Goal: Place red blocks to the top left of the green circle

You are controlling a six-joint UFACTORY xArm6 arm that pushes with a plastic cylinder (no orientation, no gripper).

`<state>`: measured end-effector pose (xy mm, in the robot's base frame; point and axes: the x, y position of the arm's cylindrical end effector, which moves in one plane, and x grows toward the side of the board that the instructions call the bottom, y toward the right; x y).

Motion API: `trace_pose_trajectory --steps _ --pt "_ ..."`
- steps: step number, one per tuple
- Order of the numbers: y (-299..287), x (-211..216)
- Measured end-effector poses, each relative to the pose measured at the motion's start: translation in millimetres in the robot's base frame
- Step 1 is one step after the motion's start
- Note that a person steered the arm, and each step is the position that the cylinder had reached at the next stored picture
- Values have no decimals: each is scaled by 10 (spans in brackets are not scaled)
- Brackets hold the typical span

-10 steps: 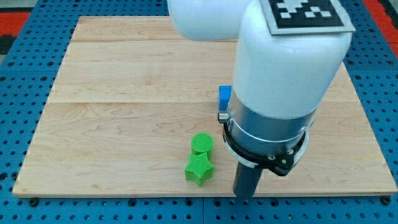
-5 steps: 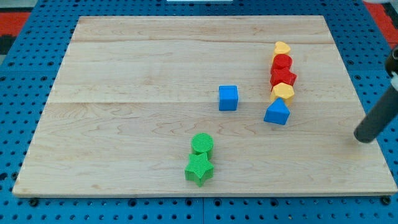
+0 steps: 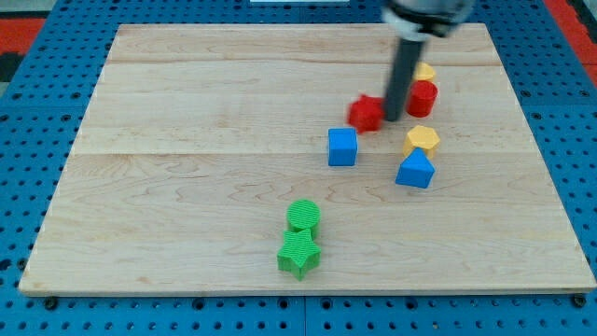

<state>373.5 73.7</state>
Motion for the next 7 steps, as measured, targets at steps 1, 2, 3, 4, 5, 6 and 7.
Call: trace_pose_trajectory --steps 1,2,3,4,5,6,7 --pt "-559 -309" --pt "-942 -540" --pt "-990 2" --pt "-1211 271" --pt "-1261 -361" --pt "-691 -46" --pt "-1017 422"
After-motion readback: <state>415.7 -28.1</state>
